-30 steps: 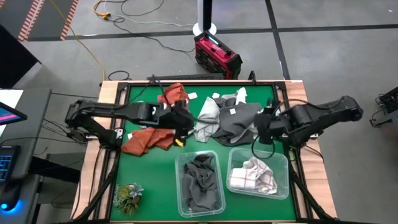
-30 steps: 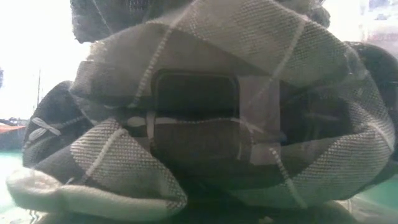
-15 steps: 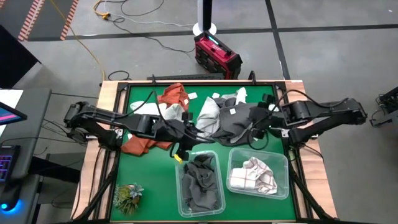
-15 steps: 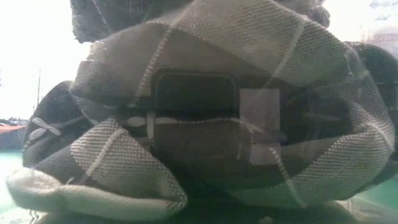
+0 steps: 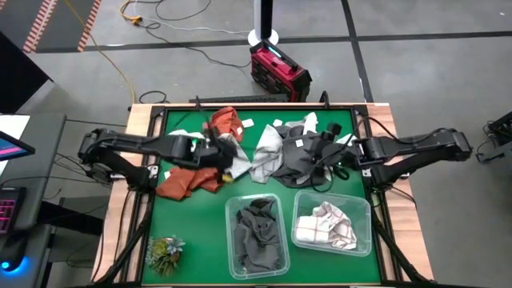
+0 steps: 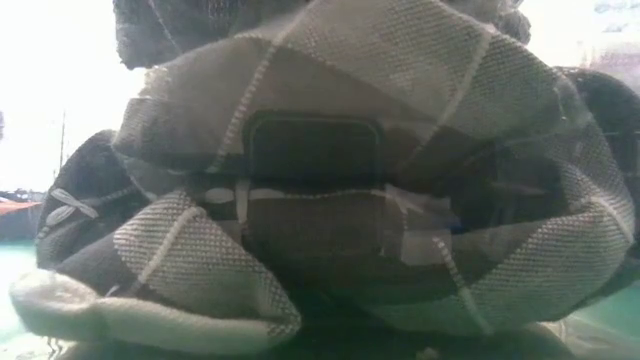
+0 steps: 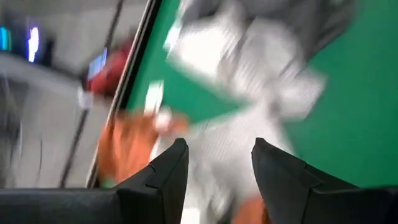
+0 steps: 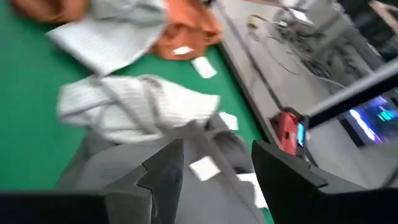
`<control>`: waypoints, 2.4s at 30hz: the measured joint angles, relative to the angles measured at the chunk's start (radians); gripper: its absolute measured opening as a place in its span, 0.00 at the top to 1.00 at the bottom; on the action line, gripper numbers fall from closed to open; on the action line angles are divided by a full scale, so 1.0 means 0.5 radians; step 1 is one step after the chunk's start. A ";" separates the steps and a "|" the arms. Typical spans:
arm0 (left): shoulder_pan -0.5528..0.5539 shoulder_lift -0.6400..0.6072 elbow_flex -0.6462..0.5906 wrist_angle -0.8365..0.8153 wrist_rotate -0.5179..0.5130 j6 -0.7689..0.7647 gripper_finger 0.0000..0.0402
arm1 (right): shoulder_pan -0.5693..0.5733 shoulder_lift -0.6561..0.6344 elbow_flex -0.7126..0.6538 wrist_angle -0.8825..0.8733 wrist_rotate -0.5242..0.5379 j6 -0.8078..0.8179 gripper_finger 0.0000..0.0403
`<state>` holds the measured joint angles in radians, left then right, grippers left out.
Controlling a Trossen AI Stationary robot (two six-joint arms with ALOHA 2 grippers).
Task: Sort towels by color in basket
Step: Put the left white towel into the right transparent bin
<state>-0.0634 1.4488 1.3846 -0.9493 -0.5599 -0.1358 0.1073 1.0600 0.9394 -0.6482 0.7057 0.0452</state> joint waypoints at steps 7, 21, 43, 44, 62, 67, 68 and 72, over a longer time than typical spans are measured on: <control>0.176 0.015 -0.005 -0.601 0.278 -0.390 0.59 | 0.098 -0.160 -0.002 -0.009 0.335 0.110 0.44; 0.517 0.020 -0.597 -0.277 0.272 -0.268 0.59 | 0.340 -0.476 -0.002 -0.055 0.390 0.118 0.44; 0.626 -0.002 -0.851 0.081 0.638 0.182 0.99 | 0.344 -0.432 -0.002 -0.054 0.369 0.104 0.44; 0.626 -0.019 -0.809 0.086 0.634 0.186 0.99 | 0.344 -0.417 -0.006 -0.042 0.369 0.103 0.44; 0.505 -0.303 -0.370 1.853 1.028 0.987 1.00 | 0.290 -0.011 -0.057 0.899 0.367 -0.584 0.44; 0.505 -0.162 -0.362 2.087 1.166 1.013 1.00 | 0.223 0.104 -0.057 1.391 0.367 -0.981 0.44; 0.505 -0.131 -0.344 2.083 1.196 1.025 1.00 | 0.212 0.124 -0.057 1.493 0.366 -1.044 0.44; 0.488 -0.020 -0.224 2.084 1.318 1.165 1.00 | 0.155 0.179 -0.055 1.740 0.180 -1.113 0.43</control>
<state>0.1803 1.4389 1.2724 0.0925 0.0992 0.4470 0.1850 1.1496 0.9119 0.2217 0.7958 -0.5114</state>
